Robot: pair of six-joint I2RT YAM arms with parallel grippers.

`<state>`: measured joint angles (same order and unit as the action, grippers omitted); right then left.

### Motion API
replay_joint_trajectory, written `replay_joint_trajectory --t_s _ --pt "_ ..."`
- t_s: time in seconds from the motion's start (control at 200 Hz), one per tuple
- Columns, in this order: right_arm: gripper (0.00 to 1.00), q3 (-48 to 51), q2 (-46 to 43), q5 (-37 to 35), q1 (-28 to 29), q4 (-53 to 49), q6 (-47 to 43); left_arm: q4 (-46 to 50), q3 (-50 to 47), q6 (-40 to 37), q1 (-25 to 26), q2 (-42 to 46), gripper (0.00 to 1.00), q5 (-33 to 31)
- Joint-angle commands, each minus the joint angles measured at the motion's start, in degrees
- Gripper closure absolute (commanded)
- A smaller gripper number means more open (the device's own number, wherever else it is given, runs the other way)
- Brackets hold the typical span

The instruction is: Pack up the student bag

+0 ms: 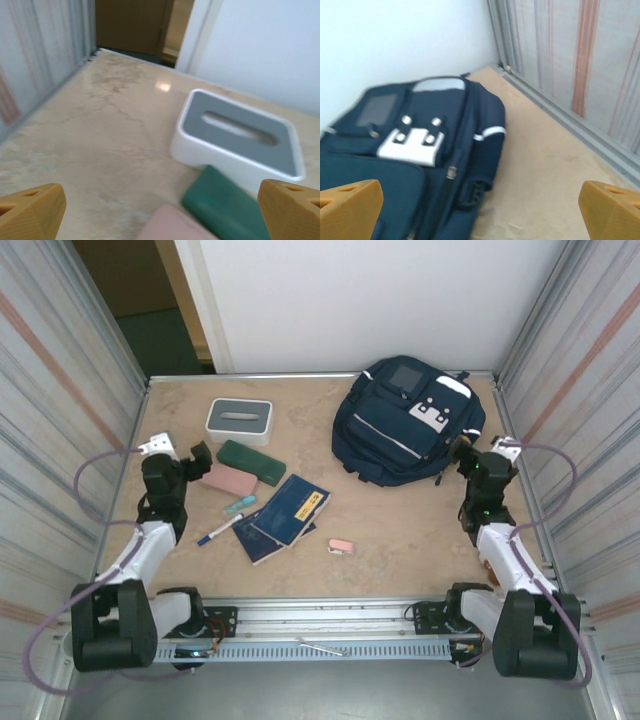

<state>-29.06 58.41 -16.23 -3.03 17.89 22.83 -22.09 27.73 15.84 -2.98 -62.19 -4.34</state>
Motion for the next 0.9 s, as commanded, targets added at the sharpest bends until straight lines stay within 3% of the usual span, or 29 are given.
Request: replay_joint_trajectory --t_s 0.0,0.07,0.18,0.366,0.451,0.581,0.897 --pt "0.01 -6.81 3.1 10.29 2.94 -14.13 5.91 3.21 -0.48 13.16 3.27 -0.23 0.01 11.6" --pt "0.01 -14.49 9.68 11.89 7.81 -22.56 0.82 5.69 3.16 13.85 9.94 -3.2 0.01 12.78" --pt "0.01 -27.36 22.69 7.84 14.53 -35.85 -7.97 14.66 12.5 10.55 22.48 -10.23 0.01 9.54" --pt "0.06 -39.2 36.77 9.13 14.97 -44.05 -9.33 20.15 24.22 8.91 34.33 -23.73 0.01 11.6" --pt "0.08 -40.09 39.15 12.52 11.34 -42.68 -5.77 24.33 31.28 7.99 36.59 -30.08 0.01 13.57" --pt "0.2 -44.34 44.59 21.87 4.71 -43.42 -1.01 25.89 38.5 7.54 37.83 -37.66 0.01 17.43" --pt "0.39 -50.96 54.85 24.6 4.25 -42.15 0.29 25.27 46.25 8.15 38.14 -48.1 0.02 21.94"
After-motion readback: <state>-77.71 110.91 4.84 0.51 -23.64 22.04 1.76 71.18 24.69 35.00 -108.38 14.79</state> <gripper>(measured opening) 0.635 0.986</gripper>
